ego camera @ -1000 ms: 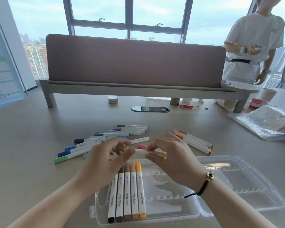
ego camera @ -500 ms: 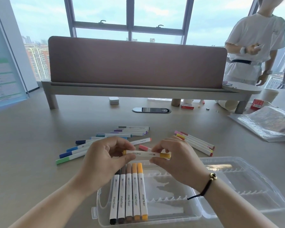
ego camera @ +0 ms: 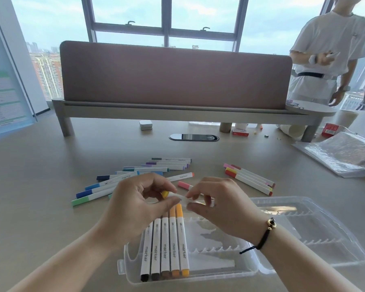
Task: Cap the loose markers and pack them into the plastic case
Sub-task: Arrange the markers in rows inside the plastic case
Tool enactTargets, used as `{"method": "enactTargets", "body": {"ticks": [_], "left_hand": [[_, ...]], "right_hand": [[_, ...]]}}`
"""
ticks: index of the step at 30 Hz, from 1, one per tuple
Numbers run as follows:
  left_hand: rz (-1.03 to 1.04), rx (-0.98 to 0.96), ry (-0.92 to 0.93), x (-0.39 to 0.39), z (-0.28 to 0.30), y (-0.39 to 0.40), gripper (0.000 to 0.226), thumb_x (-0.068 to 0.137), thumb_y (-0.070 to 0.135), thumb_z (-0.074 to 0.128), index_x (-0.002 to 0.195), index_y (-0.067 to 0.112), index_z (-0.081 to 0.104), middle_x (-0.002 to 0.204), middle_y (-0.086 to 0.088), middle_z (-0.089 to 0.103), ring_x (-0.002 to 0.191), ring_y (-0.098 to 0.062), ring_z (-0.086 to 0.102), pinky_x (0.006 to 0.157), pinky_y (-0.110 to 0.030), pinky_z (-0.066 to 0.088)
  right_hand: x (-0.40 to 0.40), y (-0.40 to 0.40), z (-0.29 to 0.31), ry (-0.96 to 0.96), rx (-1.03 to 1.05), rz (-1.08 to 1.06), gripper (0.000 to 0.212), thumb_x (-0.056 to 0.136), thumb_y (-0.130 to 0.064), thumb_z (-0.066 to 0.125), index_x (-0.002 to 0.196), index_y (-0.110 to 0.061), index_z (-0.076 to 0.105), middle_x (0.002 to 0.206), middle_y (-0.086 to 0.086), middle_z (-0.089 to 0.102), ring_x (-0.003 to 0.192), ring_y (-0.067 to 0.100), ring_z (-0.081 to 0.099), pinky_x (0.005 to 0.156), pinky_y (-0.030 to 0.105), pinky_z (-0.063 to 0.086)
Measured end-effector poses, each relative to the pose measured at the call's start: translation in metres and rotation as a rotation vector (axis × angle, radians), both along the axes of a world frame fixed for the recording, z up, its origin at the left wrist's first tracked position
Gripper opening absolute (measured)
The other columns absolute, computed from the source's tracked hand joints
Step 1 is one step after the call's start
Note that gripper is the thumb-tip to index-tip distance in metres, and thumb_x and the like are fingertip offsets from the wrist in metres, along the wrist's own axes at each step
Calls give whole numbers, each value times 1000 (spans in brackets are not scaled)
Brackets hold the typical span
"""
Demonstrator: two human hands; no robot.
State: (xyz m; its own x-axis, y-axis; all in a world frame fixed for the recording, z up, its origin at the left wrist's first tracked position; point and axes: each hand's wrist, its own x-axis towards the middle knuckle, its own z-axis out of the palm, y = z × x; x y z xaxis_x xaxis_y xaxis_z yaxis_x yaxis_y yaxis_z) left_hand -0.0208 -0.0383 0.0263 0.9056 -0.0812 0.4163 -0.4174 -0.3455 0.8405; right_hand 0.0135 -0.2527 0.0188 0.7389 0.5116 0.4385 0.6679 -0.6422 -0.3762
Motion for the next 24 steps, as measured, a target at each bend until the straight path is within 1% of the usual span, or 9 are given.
{"method": "enactTargets", "body": {"ticks": [3, 5, 8, 10, 12, 14, 17, 20, 24], "left_hand": [[21, -55, -15, -1, 1, -3, 20, 67, 10, 86, 76, 24, 76, 79, 2, 75, 72, -15, 72, 68, -24, 59], [22, -80, -14, -1, 1, -5, 17, 66, 11, 87, 76, 19, 76, 78, -1, 75, 70, -16, 72, 68, -27, 60], [-47, -66, 15, -1, 1, -2, 23, 60, 29, 89, 75, 18, 76, 78, -4, 75, 70, -19, 72, 67, -29, 61], [-160, -95, 58, -1, 1, 2, 33, 61, 42, 90, 80, 18, 76, 80, -6, 75, 70, -20, 72, 64, -28, 60], [-198, -112, 76, -1, 1, 4, 46, 63, 62, 81, 84, 21, 76, 79, -6, 74, 68, -21, 70, 61, -32, 60], [-138, -72, 36, 2, 0, 5, 51, 69, 74, 67, 85, 27, 75, 80, -2, 75, 70, -24, 69, 67, -43, 59], [-61, -27, 43, 5, -3, 4, 34, 74, 64, 64, 84, 33, 75, 82, 3, 75, 75, -28, 68, 74, -47, 57], [-45, 30, 62, 8, -5, 4, 20, 83, 52, 72, 83, 32, 76, 81, 5, 75, 76, -22, 69, 73, -41, 57], [-49, 115, 53, 9, -8, 4, 19, 81, 45, 66, 85, 29, 75, 81, 7, 74, 79, -14, 69, 73, -32, 54]], "right_hand": [[-3, 1, 1, -28, 9, 9, 11, 84, -33, 75, 94, -31, 72, 83, -20, 62, 66, 8, 58, 61, 32, 52], [-5, 3, 1, -26, 15, 23, 12, 83, -32, 75, 94, -29, 71, 81, -21, 60, 65, 4, 58, 61, 28, 52], [-7, 5, 1, -8, 24, 56, 11, 82, -24, 75, 92, -27, 71, 77, -24, 53, 65, 0, 56, 61, 24, 51], [-8, 4, 3, -2, 18, 76, 12, 79, -19, 75, 89, -25, 72, 77, -21, 56, 66, 2, 58, 61, 24, 52], [-9, 0, 7, 12, 9, 95, 14, 78, -17, 76, 89, -24, 73, 80, -16, 63, 69, 5, 61, 63, 24, 53], [-9, -3, 10, 51, -19, 132, 15, 78, -16, 75, 90, -25, 74, 84, -12, 67, 73, 7, 64, 65, 27, 55], [-10, -2, 12, 120, -129, 181, 19, 78, -16, 71, 92, -28, 74, 90, -11, 68, 76, 8, 66, 67, 33, 56], [-12, 1, 11, 200, -247, 206, 23, 79, -13, 69, 95, -29, 73, 95, -10, 68, 81, 7, 64, 73, 33, 56], [-16, 3, 15, 280, -239, 195, 24, 79, -13, 67, 96, -28, 76, 101, -8, 69, 87, 6, 61, 79, 27, 52]]}}
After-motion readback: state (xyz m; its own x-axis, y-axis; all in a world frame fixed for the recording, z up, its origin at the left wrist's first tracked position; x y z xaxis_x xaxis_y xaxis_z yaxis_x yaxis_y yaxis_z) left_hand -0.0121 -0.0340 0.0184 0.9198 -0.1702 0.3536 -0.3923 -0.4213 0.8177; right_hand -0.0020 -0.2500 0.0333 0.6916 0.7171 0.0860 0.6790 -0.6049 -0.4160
